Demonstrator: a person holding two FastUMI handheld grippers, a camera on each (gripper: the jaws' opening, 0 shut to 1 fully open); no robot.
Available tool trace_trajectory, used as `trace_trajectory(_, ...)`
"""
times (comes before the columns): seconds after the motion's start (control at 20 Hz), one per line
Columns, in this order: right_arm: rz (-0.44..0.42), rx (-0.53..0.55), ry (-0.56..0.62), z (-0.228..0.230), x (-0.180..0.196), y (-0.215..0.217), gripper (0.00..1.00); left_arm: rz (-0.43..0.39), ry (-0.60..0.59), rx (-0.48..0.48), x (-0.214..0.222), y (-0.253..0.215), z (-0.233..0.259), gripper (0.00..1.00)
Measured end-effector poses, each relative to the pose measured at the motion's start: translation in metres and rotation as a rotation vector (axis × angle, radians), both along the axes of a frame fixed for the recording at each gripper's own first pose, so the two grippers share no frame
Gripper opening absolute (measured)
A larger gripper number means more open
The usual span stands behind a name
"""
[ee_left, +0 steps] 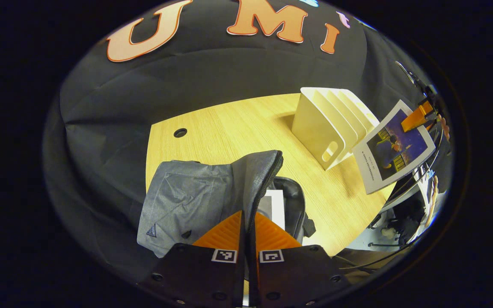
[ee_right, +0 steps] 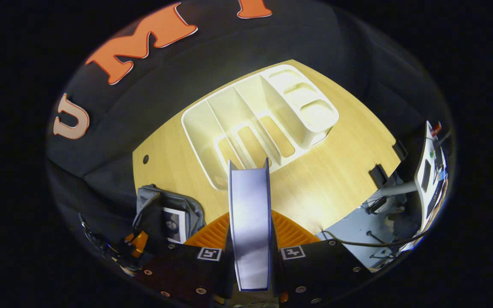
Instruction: Open the schoolbag, grab two books from the bookshelf and put them into the schoolbag.
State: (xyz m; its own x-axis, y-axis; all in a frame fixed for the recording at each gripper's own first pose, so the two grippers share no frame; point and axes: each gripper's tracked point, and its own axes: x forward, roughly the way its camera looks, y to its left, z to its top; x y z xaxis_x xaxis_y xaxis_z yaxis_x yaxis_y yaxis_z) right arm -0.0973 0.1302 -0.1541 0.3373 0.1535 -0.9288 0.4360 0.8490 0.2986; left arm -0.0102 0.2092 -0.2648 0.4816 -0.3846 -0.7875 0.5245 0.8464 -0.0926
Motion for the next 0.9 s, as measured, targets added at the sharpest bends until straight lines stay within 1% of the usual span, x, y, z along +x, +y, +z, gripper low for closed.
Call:
trace_trajectory(0.05, -0.011, 0.035, -0.009, 0.002, -0.003, 0.010, 0.35, -0.008, -0.004, 0.000, 0.002, 0.000, 0.000, 0.05)
trace_trajectory(0.1, -0.010, 0.057, -0.014, 0.003, -0.008, 0.018, 0.35, -0.017, -0.007, 0.002, 0.002, 0.001, 0.000, 0.07)
trace_trajectory(0.15, -0.015, 0.070, -0.021, 0.004, -0.012, 0.024, 0.35, -0.025, -0.012, 0.002, 0.003, 0.002, 0.002, 0.07)
trace_trajectory(0.2, -0.014, 0.080, -0.028, 0.004, -0.015, 0.030, 0.35, -0.034, -0.017, 0.001, 0.005, 0.002, 0.002, 0.05)
trace_trajectory(0.25, -0.019, 0.092, -0.036, 0.005, -0.017, 0.037, 0.35, -0.042, -0.021, 0.000, 0.007, 0.003, 0.003, 0.07)
trace_trajectory(0.35, -0.026, 0.129, -0.054, 0.006, -0.020, 0.052, 0.35, -0.053, -0.030, 0.000, 0.009, 0.004, 0.004, 0.07)
trace_trajectory(0.4, -0.030, 0.150, -0.064, 0.008, -0.020, 0.059, 0.36, -0.058, -0.036, 0.001, 0.011, 0.004, 0.006, 0.05)
trace_trajectory(0.45, -0.033, 0.166, -0.075, 0.010, -0.021, 0.066, 0.35, -0.063, -0.042, 0.003, 0.014, 0.004, 0.007, 0.07)
trace_trajectory(0.5, -0.029, 0.177, -0.086, 0.012, -0.021, 0.072, 0.35, -0.066, -0.048, 0.004, 0.017, 0.005, 0.009, 0.05)
trace_trajectory(0.55, -0.032, 0.188, -0.103, 0.013, -0.020, 0.078, 0.35, -0.069, -0.052, 0.004, 0.019, 0.005, 0.012, 0.05)
trace_trajectory(0.7, -0.012, 0.233, -0.165, 0.018, -0.013, 0.102, 0.35, -0.066, -0.062, -0.002, 0.024, 0.004, 0.018, 0.05)
trace_trajectory(0.9, 0.034, 0.313, -0.213, 0.019, -0.010, 0.142, 0.34, -0.057, -0.081, -0.003, 0.034, 0.003, 0.027, 0.05)
